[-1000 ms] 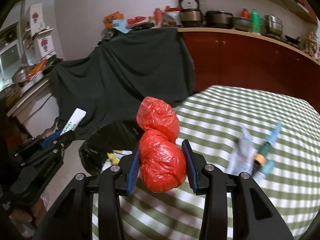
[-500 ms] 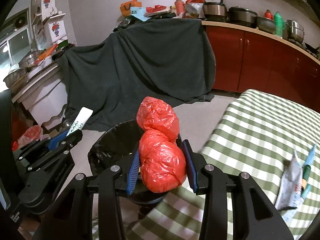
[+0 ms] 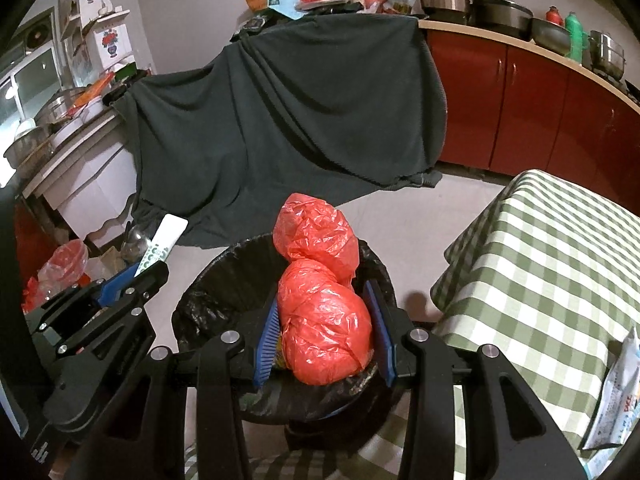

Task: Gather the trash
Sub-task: 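Carry the red bags and white tube over the black bin with both tools, then open both tools to drop the red bags and white tube into the bin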

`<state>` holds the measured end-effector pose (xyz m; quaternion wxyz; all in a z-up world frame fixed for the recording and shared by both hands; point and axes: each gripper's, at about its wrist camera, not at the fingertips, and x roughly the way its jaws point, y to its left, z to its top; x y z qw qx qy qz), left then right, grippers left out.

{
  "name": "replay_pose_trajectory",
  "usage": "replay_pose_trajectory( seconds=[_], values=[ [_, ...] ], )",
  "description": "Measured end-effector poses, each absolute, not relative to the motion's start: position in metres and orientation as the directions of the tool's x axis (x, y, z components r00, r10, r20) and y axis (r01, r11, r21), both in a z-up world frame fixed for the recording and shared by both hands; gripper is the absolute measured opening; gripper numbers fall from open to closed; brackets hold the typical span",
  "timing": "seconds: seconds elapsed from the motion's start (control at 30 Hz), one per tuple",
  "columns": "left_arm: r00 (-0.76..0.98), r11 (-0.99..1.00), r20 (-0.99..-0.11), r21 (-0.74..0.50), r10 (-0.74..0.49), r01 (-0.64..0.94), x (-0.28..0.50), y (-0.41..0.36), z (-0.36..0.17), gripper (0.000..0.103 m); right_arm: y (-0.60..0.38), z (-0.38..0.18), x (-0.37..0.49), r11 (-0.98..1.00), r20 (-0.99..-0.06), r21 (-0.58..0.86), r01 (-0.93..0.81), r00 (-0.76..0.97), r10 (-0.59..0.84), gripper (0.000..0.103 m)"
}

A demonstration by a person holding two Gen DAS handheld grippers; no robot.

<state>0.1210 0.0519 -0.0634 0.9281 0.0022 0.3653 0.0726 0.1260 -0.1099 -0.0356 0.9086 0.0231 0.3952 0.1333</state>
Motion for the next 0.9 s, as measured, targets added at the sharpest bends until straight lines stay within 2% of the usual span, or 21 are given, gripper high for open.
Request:
replay_pose_trajectory(
  seconds=[0.17, 0.27, 0.33, 0.43, 0.7, 0.9],
  values=[
    [0.719, 0.989, -0.681, 0.051, 0.134, -0.137, 0.127, 0.054, -0.065, 0.016, -0.104, -0.037, 0.135, 0.964, -0.725, 0.146, -0.222, 0.64, 0.257, 0.041],
    [0.718, 0.99, -0.683, 0.048, 0.131, -0.134, 0.127, 0.056, -0.066, 0.02, -0.102, -0.04, 0.138, 0.964, -0.732, 0.152, -0.219, 0.631, 0.258, 0.045],
    [0.716, 0.989, -0.685, 0.047, 0.132, -0.137, 0.127, 0.056, -0.067, 0.035, -0.103, -0.041, 0.139, 0.966, -0.732, 0.154, -0.208, 0.632, 0.253, 0.048],
    [0.722, 0.988, -0.677, 0.05, 0.14, -0.145, 0.127, 0.056, -0.066, 0.043, -0.105, -0.04, 0.136, 0.967, -0.728, 0.156, -0.2, 0.639, 0.25, 0.052],
    [0.725, 0.988, -0.674, 0.051, 0.143, -0.148, 0.125, 0.056, -0.065, 0.05, -0.112, -0.037, 0.13, 0.968, -0.717, 0.163, -0.189, 0.652, 0.247, 0.053],
    [0.732, 0.99, -0.668, 0.049, 0.134, -0.136, 0.118, 0.048, -0.061, 0.051, -0.12, -0.031, 0.121, 0.97, -0.705, 0.165, -0.179, 0.666, 0.243, 0.053]
  ],
)
